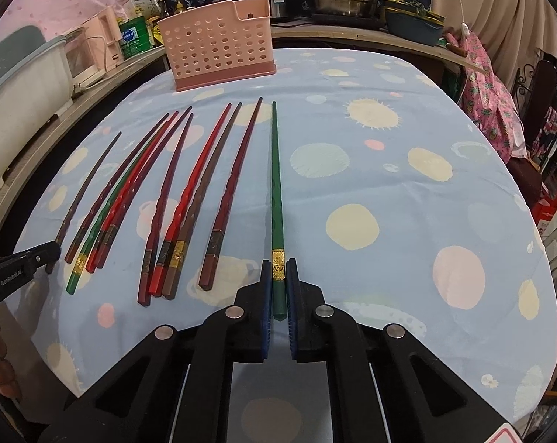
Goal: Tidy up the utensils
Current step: 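Lift both chopsticks, carry them to the pink basket and open both tools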
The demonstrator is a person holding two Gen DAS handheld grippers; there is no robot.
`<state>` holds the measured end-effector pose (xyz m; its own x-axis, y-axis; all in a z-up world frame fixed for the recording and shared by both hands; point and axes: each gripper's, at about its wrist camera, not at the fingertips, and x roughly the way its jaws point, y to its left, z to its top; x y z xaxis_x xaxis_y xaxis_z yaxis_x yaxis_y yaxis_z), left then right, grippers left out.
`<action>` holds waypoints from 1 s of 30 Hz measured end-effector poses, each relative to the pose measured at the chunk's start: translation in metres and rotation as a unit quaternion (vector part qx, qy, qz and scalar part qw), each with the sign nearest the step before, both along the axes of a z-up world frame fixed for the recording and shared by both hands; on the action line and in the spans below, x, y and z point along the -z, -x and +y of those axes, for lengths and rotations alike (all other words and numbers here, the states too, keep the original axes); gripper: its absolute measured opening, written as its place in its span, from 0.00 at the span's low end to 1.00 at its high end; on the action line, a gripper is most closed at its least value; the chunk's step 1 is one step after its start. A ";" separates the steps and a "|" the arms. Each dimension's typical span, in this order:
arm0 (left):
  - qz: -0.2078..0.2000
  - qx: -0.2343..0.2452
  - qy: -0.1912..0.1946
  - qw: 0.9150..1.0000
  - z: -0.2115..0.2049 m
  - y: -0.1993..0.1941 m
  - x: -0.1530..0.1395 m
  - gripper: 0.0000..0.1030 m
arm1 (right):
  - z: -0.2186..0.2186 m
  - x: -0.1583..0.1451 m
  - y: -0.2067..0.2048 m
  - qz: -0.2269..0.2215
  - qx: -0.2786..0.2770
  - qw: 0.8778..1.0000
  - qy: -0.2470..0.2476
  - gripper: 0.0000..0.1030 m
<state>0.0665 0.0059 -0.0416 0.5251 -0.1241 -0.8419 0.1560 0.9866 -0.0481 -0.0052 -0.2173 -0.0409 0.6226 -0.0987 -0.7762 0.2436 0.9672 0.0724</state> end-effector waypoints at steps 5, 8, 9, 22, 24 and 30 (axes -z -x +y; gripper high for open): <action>-0.020 -0.002 0.011 1.000 0.007 -0.002 -0.026 0.07 | -0.007 -0.035 0.004 -0.035 -0.002 0.999 -0.004 0.07; -0.047 -0.004 0.016 0.999 0.012 -0.007 -0.052 0.07 | -0.014 -0.068 0.000 -0.066 -0.001 0.998 0.005 0.07; -0.055 -0.004 0.018 0.998 0.014 -0.010 -0.060 0.07 | -0.018 -0.080 -0.002 -0.078 0.000 0.997 0.007 0.07; -0.146 0.010 0.052 0.988 0.007 -0.092 -0.189 0.07 | -0.070 -0.201 -0.081 -0.178 0.001 0.984 0.000 0.07; -0.161 0.013 0.054 0.985 0.000 -0.108 -0.208 0.07 | -0.078 -0.213 -0.096 -0.188 0.001 0.982 -0.014 0.07; -0.206 0.025 0.077 0.975 -0.024 -0.141 -0.257 0.07 | -0.089 -0.251 -0.137 -0.229 -0.001 0.973 -0.034 0.07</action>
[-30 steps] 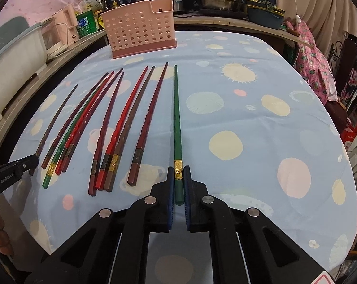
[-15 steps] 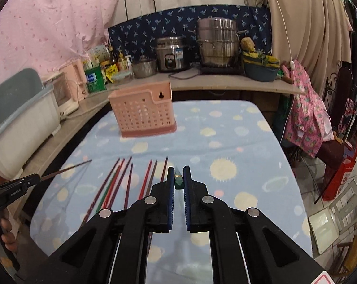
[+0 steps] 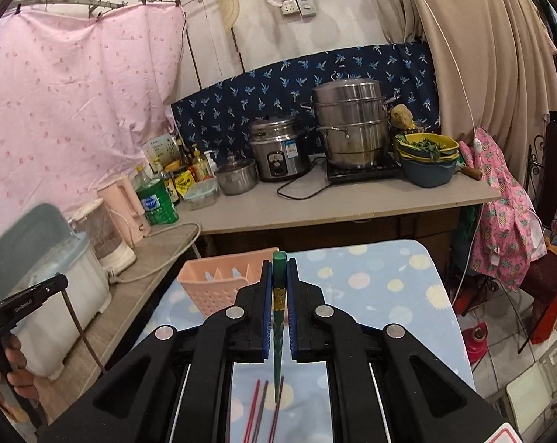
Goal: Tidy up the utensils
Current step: 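Lift both chopsticks, carry them to the pink basket and open both tools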
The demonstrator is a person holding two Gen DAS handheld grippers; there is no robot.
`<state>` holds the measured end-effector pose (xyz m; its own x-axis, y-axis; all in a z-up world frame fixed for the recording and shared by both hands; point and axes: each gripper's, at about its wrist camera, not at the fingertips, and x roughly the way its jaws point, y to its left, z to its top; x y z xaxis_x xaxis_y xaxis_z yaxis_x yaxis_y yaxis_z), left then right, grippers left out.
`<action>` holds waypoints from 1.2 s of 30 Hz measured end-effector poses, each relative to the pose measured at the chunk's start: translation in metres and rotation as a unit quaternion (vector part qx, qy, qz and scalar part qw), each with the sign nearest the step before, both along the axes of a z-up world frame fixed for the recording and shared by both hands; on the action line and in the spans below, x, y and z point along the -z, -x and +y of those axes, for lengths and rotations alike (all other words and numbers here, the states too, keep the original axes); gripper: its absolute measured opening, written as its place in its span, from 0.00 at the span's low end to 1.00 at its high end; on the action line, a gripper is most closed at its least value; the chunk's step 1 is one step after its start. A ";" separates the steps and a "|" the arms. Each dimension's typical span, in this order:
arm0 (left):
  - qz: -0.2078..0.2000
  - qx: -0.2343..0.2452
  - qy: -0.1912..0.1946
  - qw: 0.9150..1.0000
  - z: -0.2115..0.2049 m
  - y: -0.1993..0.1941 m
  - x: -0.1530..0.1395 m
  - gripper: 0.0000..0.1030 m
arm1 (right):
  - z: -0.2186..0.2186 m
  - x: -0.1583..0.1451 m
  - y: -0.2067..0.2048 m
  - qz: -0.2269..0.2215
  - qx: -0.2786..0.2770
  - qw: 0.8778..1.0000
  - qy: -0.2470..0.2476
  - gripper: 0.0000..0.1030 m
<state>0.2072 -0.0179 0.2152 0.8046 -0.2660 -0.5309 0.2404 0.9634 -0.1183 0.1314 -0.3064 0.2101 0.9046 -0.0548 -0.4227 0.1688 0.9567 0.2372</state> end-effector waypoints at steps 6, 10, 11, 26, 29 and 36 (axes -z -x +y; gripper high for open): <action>-0.053 -0.008 0.034 0.998 -0.020 -0.037 -0.046 0.07 | -0.008 -0.030 -0.051 -0.038 0.004 0.999 -0.017 0.07; -0.077 -0.013 0.061 0.995 -0.033 -0.070 -0.065 0.07 | -0.017 -0.040 -0.087 -0.050 0.010 0.998 -0.028 0.07; -0.081 -0.015 0.063 0.995 -0.036 -0.076 -0.066 0.07 | -0.019 -0.041 -0.096 -0.051 0.009 0.998 -0.032 0.07; -0.040 -0.027 0.041 0.998 -0.062 -0.148 -0.001 0.07 | -0.028 0.029 -0.174 0.014 0.004 0.999 -0.032 0.07; -0.027 -0.029 0.040 0.998 -0.061 -0.153 0.010 0.07 | -0.027 0.041 -0.177 0.026 0.004 0.999 -0.029 0.07; -0.025 -0.038 0.046 0.998 -0.047 -0.139 0.016 0.33 | -0.023 0.035 -0.162 0.016 0.011 1.000 -0.017 0.22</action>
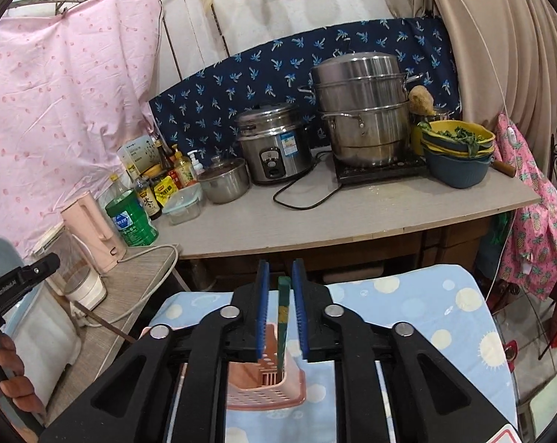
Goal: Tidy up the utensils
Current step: 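Lift both chopsticks, carry them to the pink basket and open both tools, then move both open tools back down to the remaining chopsticks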
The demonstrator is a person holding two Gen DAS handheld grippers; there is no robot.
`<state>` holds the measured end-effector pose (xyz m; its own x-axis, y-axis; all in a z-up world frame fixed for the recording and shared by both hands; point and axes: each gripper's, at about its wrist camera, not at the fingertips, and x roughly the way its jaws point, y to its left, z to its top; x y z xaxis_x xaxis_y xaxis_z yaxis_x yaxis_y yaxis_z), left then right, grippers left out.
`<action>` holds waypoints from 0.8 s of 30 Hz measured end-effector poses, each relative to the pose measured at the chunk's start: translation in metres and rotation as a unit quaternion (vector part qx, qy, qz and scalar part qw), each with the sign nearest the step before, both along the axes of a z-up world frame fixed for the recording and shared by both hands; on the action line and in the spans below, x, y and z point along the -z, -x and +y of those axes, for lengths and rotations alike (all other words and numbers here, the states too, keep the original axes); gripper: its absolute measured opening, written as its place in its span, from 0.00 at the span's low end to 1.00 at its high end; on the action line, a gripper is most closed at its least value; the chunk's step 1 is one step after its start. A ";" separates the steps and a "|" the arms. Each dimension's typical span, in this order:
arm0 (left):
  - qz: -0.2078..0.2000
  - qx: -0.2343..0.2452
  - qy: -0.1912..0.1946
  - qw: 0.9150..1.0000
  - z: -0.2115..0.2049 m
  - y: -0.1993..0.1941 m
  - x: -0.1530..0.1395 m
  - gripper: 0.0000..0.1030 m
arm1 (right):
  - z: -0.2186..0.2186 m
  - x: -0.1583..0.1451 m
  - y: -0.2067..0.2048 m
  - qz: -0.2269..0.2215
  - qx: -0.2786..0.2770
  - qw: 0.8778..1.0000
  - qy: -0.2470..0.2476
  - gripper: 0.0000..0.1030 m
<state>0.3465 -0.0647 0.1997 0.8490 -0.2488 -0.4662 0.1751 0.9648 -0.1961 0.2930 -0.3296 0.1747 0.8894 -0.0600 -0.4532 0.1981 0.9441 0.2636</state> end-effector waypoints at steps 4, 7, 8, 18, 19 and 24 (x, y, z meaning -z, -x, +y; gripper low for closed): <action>-0.008 -0.012 0.001 1.000 0.012 0.018 -0.007 0.57 | 0.006 -0.017 0.023 -0.020 -0.002 1.000 0.007 0.32; -0.010 -0.011 -0.005 1.000 0.019 0.034 -0.012 0.61 | 0.012 -0.029 0.044 -0.030 -0.008 0.999 0.008 0.37; -0.010 -0.011 -0.009 1.000 0.022 0.042 -0.013 0.64 | 0.014 -0.032 0.052 -0.033 -0.010 0.999 0.007 0.38; 0.018 0.008 -0.034 0.999 0.044 0.127 0.009 0.72 | 0.045 -0.024 0.149 -0.027 -0.046 0.998 -0.014 0.40; 0.021 0.010 -0.035 0.999 0.046 0.133 0.013 0.72 | 0.049 -0.021 0.160 -0.025 -0.049 0.998 -0.013 0.40; 0.034 0.015 -0.054 0.998 0.051 0.175 0.038 0.72 | 0.072 0.009 0.209 -0.001 -0.051 0.999 0.004 0.40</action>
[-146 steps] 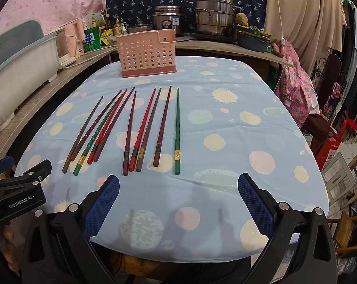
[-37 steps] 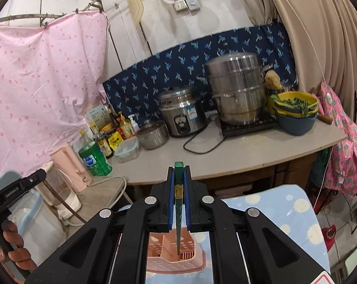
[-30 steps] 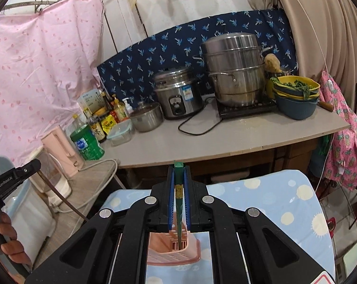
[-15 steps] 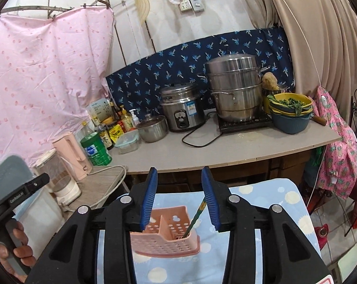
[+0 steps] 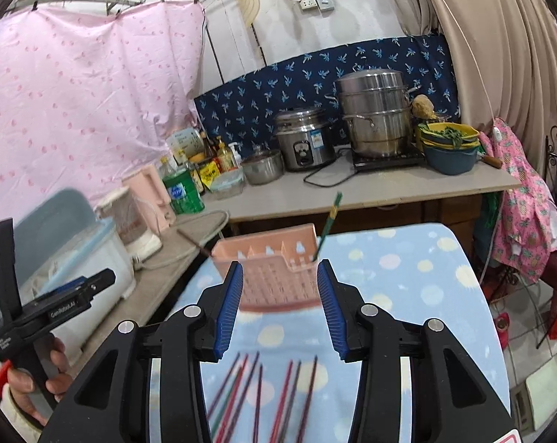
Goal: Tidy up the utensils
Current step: 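Move both open tools back down to the remaining chopsticks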
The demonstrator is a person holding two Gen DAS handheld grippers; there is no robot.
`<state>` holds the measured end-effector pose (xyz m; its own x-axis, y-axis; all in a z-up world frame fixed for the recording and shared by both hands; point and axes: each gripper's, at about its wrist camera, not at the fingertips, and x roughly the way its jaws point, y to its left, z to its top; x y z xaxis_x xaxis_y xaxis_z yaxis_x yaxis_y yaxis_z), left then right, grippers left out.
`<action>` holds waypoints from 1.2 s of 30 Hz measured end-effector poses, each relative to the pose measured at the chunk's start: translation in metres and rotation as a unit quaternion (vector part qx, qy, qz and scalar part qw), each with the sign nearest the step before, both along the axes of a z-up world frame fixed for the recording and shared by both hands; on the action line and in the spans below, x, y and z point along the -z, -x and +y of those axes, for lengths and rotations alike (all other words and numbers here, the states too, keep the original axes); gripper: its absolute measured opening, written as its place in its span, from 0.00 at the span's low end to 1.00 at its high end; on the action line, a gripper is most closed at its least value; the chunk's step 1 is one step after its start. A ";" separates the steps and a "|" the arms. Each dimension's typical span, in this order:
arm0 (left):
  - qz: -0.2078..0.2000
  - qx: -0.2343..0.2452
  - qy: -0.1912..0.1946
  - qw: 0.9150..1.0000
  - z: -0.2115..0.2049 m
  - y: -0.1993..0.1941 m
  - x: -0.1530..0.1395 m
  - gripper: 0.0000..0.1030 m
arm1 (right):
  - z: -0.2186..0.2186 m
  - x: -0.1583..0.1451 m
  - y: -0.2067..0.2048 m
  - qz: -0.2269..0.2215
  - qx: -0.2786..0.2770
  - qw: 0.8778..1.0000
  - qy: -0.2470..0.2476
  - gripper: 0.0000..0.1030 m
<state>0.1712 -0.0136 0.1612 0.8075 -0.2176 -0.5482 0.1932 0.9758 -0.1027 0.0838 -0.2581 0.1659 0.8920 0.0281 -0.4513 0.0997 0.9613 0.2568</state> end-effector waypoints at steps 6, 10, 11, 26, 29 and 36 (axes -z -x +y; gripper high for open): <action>0.027 0.006 -0.014 1.000 0.006 0.041 0.041 0.72 | 0.013 0.046 0.043 0.042 0.001 0.999 -0.012 0.40; 0.033 0.007 -0.048 0.998 0.005 0.063 0.070 0.72 | 0.017 0.077 0.061 0.070 0.011 0.997 -0.016 0.40; 0.036 0.008 -0.054 0.998 0.005 0.069 0.079 0.72 | 0.018 0.084 0.063 0.077 0.013 0.997 -0.019 0.40; 0.094 0.003 -0.065 0.993 0.015 0.104 0.163 0.72 | 0.048 0.178 0.084 0.153 0.021 0.988 0.005 0.40; 0.104 0.002 -0.065 0.992 0.017 0.105 0.173 0.72 | 0.050 0.188 0.083 0.160 0.021 0.987 0.008 0.40; 0.121 0.003 -0.063 0.991 0.015 0.106 0.189 0.72 | 0.058 0.201 0.077 0.175 0.013 0.984 0.009 0.40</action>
<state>0.0654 0.0012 -0.0273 0.6485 -0.1400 -0.7482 0.1844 0.9826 -0.0241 0.0067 -0.2003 -0.0352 0.6819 -0.0036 -0.7314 0.2036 0.9614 0.1851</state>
